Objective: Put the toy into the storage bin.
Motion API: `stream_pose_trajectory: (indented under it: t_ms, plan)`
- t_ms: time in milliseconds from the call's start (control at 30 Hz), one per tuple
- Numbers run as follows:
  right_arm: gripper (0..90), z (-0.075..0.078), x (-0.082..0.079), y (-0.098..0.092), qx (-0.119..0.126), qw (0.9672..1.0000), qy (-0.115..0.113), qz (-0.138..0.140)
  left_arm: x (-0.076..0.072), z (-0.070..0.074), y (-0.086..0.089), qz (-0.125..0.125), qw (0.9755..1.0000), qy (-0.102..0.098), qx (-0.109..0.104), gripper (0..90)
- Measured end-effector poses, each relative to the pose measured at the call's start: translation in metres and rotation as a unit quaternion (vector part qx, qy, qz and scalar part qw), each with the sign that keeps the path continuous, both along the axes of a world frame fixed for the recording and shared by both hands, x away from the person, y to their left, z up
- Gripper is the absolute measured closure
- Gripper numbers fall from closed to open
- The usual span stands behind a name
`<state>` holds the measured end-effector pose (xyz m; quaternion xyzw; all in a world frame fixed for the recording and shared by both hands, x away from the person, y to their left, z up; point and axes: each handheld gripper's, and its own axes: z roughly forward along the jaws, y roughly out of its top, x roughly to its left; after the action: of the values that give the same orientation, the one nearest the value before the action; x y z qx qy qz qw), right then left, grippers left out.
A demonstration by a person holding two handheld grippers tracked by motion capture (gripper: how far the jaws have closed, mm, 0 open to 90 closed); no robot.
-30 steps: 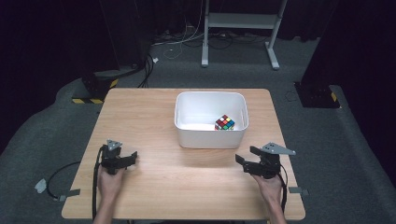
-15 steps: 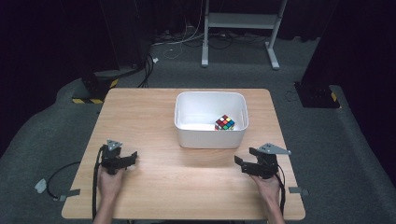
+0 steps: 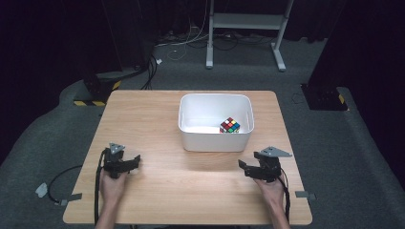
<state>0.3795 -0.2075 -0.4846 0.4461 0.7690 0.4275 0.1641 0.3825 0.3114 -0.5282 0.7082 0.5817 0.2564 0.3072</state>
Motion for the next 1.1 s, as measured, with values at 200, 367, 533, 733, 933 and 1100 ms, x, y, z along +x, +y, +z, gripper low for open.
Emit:
stream_pose_trajectory:
  t_ms: [200,367,533,733,933,1100]
  plan:
    - [22.9,-0.005,0.003,0.004,-0.019,0.9998,0.004,-0.007,0.000,0.000,0.000,0.000,1.0000,0.000,0.000,17.8]
    - [22.9,-0.009,0.005,0.007,-0.045,0.9989,0.004,-0.014,0.000,0.000,0.000,0.000,1.0000,0.000,0.000,17.8]
    - [22.9,-0.012,0.006,0.011,-0.075,0.9970,0.001,-0.022,0.000,0.000,0.000,0.001,1.0000,0.000,0.000,17.8]
    - [22.9,-0.017,0.011,0.010,-0.080,0.9963,0.008,-0.030,0.000,0.000,0.000,0.000,1.0000,0.000,0.000,17.8]
    - [23.0,-0.019,0.015,0.007,-0.091,0.9944,0.006,-0.053,0.000,0.000,0.000,0.000,1.0000,0.000,0.000,17.8]
    - [23.1,-0.020,0.017,0.004,-0.097,0.9932,0.009,-0.064,0.000,0.000,0.000,0.000,1.0000,0.000,0.000,17.8]
